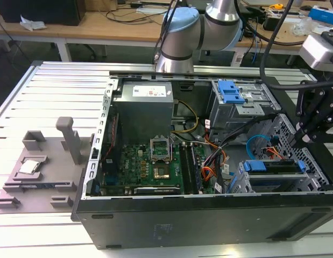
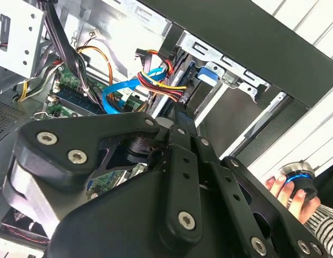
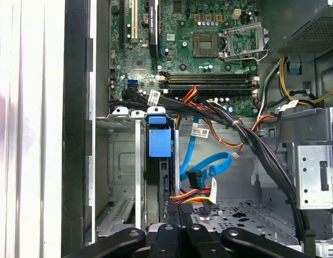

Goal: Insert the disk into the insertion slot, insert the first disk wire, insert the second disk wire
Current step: 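Insert the first disk wire, then insert the second disk wire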

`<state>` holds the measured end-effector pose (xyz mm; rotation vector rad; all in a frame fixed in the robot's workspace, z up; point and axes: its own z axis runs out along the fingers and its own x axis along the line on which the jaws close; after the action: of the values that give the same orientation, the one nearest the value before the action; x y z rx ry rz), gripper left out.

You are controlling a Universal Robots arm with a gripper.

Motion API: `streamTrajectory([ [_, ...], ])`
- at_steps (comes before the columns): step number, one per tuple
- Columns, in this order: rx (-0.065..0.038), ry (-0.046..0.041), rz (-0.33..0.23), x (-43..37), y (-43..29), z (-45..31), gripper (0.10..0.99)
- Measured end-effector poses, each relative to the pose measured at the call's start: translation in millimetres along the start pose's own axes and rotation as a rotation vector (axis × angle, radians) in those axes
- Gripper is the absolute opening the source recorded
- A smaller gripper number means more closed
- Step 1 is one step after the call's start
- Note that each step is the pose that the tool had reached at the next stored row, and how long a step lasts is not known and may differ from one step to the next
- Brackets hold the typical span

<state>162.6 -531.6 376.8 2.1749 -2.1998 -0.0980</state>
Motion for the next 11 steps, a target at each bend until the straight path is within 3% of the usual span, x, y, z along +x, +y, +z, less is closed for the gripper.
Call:
streamTrajectory([
  [8, 0.0, 0.0001, 0.0, 0.0, 0.2, -0.2, 0.106],
  [11, 0.0, 0.0001, 0.0, 0.0, 4.9, 0.2, 0.106],
])
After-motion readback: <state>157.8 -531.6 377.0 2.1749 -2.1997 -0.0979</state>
